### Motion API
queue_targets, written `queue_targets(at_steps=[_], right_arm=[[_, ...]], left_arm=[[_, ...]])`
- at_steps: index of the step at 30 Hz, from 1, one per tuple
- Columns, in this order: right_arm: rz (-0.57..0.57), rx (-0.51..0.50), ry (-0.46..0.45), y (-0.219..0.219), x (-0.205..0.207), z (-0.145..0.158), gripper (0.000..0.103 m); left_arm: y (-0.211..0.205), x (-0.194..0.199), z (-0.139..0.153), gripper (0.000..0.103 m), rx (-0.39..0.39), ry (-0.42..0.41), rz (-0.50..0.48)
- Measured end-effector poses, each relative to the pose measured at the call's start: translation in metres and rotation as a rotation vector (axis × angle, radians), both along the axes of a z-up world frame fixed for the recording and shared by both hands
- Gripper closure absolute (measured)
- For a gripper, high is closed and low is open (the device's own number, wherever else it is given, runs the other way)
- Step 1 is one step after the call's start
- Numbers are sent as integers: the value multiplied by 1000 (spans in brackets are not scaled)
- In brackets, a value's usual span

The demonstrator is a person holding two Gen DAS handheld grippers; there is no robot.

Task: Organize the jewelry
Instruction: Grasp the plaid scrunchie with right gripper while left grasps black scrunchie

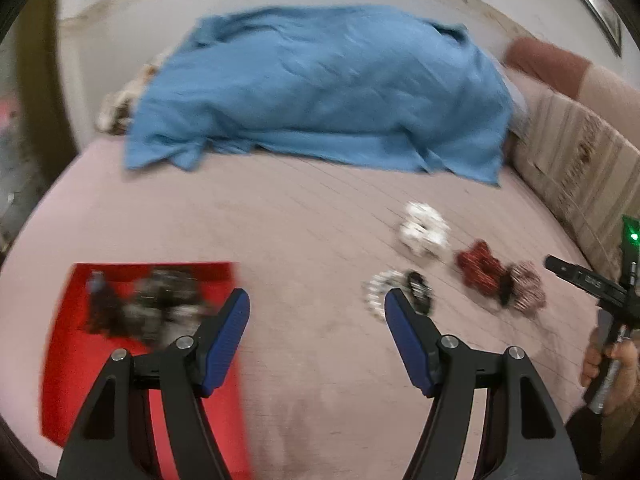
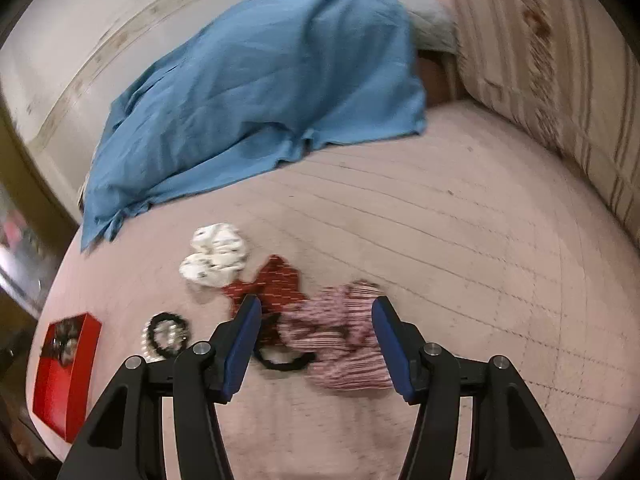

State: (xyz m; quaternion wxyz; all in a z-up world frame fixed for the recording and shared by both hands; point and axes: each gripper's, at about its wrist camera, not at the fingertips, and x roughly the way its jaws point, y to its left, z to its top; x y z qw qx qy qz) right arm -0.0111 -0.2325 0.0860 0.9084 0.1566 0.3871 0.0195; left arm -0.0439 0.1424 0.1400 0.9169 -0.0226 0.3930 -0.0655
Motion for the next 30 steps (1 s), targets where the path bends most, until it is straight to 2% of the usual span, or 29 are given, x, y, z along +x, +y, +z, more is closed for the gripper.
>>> queue_targets(at_steps=[4, 10, 14, 18, 21, 27, 28, 29, 30], right_arm=[[-3, 75, 29, -20, 8, -16, 41], [57, 19, 20, -20, 14, -20, 41], [104, 16, 43, -15, 18, -28, 32], [99, 7, 89, -13, 19, -40, 32], [75, -7, 122, -16, 18, -48, 32], [54, 56, 150, -26, 14, -52, 31], [51, 54, 150, -26, 13, -51, 31], [50, 49, 151, -25, 13, -51, 32], [50, 44, 150, -24, 13, -51, 35]], left_arm=[[-35, 19, -21, 34, 14, 54, -26], [-68, 54, -56, 34, -11, 158, -22], [-79, 69, -70, 34, -29, 191, -23], [-87, 80, -80, 35, -37, 205, -29], [-93, 87, -87, 42, -32, 221, -43], [-101, 95, -100, 55, -35, 252, -63], [-102, 95, -102, 59, -40, 255, -66], [-103, 96, -103, 69, -44, 259, -69], [-104, 97, -104, 75, -47, 264, -73]])
